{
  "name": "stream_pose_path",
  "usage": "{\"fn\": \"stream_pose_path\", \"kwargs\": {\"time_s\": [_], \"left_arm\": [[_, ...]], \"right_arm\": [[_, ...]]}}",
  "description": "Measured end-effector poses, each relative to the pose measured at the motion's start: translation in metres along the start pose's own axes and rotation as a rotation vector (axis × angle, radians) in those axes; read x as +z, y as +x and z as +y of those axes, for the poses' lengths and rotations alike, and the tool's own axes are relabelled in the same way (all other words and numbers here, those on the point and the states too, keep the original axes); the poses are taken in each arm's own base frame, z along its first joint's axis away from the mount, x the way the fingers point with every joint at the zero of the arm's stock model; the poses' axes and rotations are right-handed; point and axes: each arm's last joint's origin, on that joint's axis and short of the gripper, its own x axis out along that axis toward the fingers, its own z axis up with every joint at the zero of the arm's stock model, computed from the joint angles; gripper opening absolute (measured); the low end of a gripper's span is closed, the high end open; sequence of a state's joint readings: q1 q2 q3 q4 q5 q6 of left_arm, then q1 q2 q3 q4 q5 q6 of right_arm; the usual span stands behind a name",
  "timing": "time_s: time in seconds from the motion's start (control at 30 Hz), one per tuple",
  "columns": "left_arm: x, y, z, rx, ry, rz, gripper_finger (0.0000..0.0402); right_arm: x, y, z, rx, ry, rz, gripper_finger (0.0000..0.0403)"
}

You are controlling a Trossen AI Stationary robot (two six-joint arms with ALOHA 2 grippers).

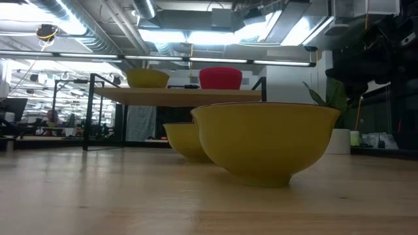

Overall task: Pick & Place Mini bowls
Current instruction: Stack the top white patterned bowl on the white patterned bowl on the shelf

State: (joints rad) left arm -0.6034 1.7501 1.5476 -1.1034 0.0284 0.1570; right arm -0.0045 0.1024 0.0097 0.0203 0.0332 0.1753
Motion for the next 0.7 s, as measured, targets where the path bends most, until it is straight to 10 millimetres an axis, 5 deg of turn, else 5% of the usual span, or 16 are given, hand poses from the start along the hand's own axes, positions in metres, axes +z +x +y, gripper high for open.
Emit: {"fn": "stream_pose_path", "kwargs": {"time_s": [0.17,0.4,0.7], "left_arm": [[-0.016,0.010,0.026,0.139,-0.201,-0.065,0.0157],[-0.014,0.006,0.061,0.406,-0.412,-0.235,0.0157],[-0.011,0.004,0.086,0.453,-0.500,-0.339,0.0157]], "right_arm": [[0.000,0.000,0.000,0.000,0.000,0.000,0.0140],[0.000,0.000,0.000,0.000,0.000,0.000,0.0140],[0.000,0.000,0.000,0.000,0.000,0.000,0.0140]]}}
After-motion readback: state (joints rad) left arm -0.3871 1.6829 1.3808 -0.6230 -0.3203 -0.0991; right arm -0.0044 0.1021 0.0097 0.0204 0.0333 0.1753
